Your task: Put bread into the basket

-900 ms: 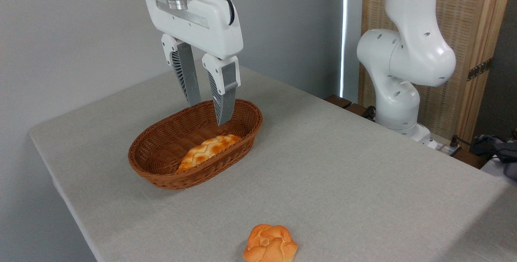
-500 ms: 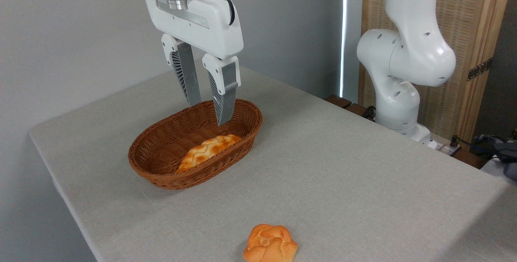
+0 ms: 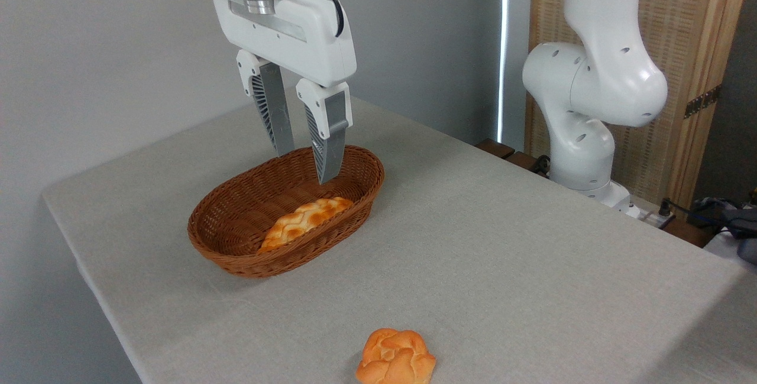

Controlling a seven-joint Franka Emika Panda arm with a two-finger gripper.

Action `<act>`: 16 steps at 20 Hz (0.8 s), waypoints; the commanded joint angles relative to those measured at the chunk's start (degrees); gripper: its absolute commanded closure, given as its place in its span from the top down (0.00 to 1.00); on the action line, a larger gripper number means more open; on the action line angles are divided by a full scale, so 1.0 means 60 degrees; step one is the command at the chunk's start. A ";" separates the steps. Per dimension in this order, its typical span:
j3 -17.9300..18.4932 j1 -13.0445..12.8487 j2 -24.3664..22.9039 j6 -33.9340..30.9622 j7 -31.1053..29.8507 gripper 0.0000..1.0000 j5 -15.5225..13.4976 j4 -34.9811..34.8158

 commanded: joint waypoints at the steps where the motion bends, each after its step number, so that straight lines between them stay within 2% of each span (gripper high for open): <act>1: 0.0125 -0.0053 -0.0046 -0.0244 0.0267 1.00 -0.0064 0.0063; 16: 0.0111 -0.0024 -0.0104 -0.0026 0.0281 1.00 -0.0050 -0.0155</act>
